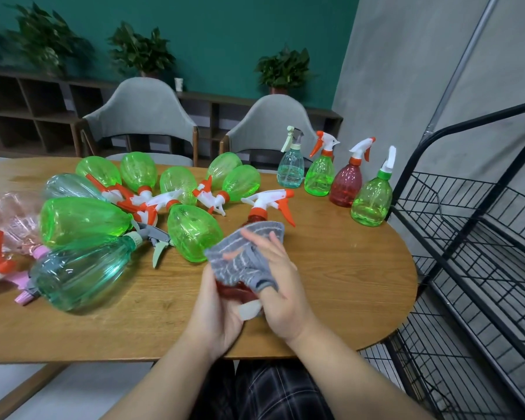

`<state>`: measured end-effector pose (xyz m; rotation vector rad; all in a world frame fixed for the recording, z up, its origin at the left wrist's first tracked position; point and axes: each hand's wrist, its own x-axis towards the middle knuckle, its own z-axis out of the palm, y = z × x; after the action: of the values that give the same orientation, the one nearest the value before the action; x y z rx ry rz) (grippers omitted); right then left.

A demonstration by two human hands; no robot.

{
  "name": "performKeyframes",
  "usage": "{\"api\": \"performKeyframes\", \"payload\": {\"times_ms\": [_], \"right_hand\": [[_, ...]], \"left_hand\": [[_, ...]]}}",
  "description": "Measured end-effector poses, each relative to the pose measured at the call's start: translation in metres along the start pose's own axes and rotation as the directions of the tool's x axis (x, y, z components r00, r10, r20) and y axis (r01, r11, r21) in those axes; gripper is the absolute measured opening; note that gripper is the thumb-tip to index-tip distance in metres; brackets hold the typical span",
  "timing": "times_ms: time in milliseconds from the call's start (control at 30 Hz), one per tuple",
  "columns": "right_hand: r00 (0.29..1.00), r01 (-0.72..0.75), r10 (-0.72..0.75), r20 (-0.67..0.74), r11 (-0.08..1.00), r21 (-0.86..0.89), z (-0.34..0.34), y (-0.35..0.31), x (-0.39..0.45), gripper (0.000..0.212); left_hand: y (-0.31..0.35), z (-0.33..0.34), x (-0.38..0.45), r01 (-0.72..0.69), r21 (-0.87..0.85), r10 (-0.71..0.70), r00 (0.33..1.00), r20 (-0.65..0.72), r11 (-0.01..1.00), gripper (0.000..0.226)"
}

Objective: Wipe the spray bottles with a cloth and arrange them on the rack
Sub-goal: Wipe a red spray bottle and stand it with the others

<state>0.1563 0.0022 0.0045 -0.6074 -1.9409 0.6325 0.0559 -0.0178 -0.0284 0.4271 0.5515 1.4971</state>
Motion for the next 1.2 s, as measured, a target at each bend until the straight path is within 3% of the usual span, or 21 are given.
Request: {"api": "performKeyframes", "payload": {"times_ms": [167,233,300,333,400,433,500,567,667,733,767,800,833,967,1200], "right_hand": [[0.996,0.092,-0.092,0.021,0.996,0.001,0.005,-0.003,-0.008,0.049],[0.992,0.125,-0.125,-0.002,0.992,0.018,0.005,-0.003,-0.010,0.038],[0.996,0.051,-0.036,-0.077,0.978,0.202,0.002,-0.008,-0.012,0.042],[0.980,-0.050,0.117,-0.161,0.927,0.371,-0.001,-0.015,-0.012,0.041],[0.827,-0.188,0.507,-0.241,0.656,0.731,-0.010,-0.024,-0.004,0.034],[0.726,-0.177,0.648,-0.231,0.500,0.848,-0.013,-0.023,0.000,0.037],[0.598,-0.056,0.761,-0.253,0.355,0.933,-0.024,-0.020,0.009,0.035],[0.599,-0.048,0.740,-0.305,0.414,0.909,-0.027,-0.023,0.017,0.033],[0.748,-0.229,0.562,-0.353,0.718,0.657,-0.016,-0.023,0.022,0.026],[0.878,-0.230,0.325,-0.351,0.931,0.285,-0.009,-0.017,0.022,0.022],[0.944,-0.192,0.198,-0.266,0.980,0.047,-0.006,-0.010,0.020,0.030],[0.983,-0.127,0.096,-0.156,0.971,-0.202,-0.005,0.001,0.019,0.042],[0.991,-0.120,0.095,-0.094,0.946,-0.302,-0.005,0.006,0.019,0.052],[0.989,-0.101,0.079,-0.121,0.978,-0.184,-0.007,0.003,0.015,0.063],[0.998,0.029,-0.029,-0.051,1.000,-0.003,-0.001,0.017,-0.012,0.045]], "left_hand": [[0.003,0.000,-0.003,0.065,-0.097,-0.068,0.998,-0.018,0.993,0.061],[0.003,-0.002,-0.002,0.097,-0.090,-0.100,0.994,-0.033,0.991,0.065],[0.003,-0.001,-0.002,0.103,-0.040,-0.105,0.994,-0.037,0.994,0.070],[0.002,-0.001,-0.002,0.096,-0.021,-0.097,0.994,-0.046,0.995,0.070],[0.002,-0.001,-0.002,0.055,0.000,-0.055,0.997,-0.058,0.998,0.069],[0.002,-0.002,-0.002,0.037,0.015,-0.036,0.998,-0.058,0.999,0.066],[0.002,-0.003,-0.001,0.030,0.039,-0.028,0.998,-0.055,0.999,0.059],[0.002,-0.004,-0.001,0.045,0.056,-0.043,0.998,-0.042,0.997,0.056],[0.000,-0.005,0.000,0.047,0.071,-0.045,0.999,-0.029,0.996,0.058],[-0.001,-0.004,0.001,0.033,0.082,-0.032,0.999,-0.016,0.996,0.062],[-0.002,-0.004,0.001,0.031,0.085,-0.030,1.000,-0.007,0.996,0.062],[-0.002,-0.004,0.001,0.033,0.085,-0.034,0.999,0.005,0.996,0.060],[-0.003,-0.004,0.001,0.037,0.081,-0.038,0.999,0.009,0.996,0.055],[-0.003,-0.005,0.001,0.060,0.083,-0.060,0.998,-0.006,0.995,0.048],[0.002,-0.002,-0.001,0.080,0.038,-0.080,0.997,0.006,0.996,0.082]]}}
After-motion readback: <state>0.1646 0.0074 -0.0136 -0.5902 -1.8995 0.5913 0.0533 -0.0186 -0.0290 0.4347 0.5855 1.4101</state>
